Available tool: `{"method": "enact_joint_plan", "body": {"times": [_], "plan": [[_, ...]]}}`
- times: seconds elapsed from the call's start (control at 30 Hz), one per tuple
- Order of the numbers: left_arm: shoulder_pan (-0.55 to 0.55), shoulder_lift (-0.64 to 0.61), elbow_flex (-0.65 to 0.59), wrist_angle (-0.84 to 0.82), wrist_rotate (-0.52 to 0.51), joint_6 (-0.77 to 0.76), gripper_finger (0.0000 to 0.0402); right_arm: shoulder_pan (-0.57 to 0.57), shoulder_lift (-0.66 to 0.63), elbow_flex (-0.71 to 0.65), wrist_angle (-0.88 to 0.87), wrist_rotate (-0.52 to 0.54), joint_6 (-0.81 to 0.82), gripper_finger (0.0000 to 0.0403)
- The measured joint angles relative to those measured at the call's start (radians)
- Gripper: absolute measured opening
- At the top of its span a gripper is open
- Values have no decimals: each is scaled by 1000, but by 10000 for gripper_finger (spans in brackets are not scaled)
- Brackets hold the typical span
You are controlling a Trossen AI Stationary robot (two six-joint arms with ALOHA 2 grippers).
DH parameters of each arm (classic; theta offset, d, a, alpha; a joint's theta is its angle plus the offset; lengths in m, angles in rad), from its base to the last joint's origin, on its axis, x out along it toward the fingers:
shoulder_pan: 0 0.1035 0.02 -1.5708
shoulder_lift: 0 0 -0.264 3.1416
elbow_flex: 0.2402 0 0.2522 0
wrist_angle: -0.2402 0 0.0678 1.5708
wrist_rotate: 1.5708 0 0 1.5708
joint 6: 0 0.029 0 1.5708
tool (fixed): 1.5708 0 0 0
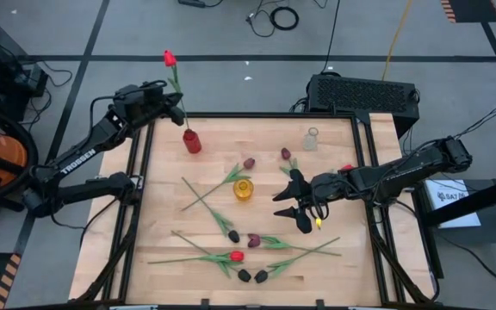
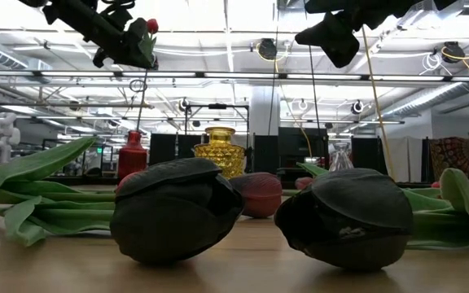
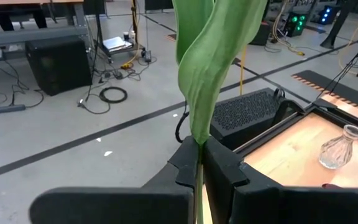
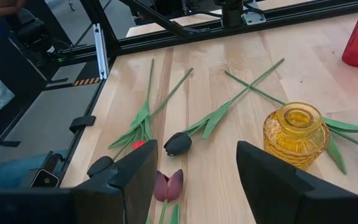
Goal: Sort flowers into vase by color
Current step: Put the top left red flower into the red vase
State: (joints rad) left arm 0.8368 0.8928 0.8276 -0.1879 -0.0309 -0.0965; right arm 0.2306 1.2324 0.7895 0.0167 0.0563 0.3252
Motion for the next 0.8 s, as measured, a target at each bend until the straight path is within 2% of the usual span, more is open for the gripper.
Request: {"method": "enact_joint_plan", "body": {"times": [0.53,0.8], "plan": [[0,0,0,-88,-4,-1,18,0,0,0,0,0,-4,210],[-1,0,0,-117,-4,-3,61,0,0,0,0,0,-4,210]]}}
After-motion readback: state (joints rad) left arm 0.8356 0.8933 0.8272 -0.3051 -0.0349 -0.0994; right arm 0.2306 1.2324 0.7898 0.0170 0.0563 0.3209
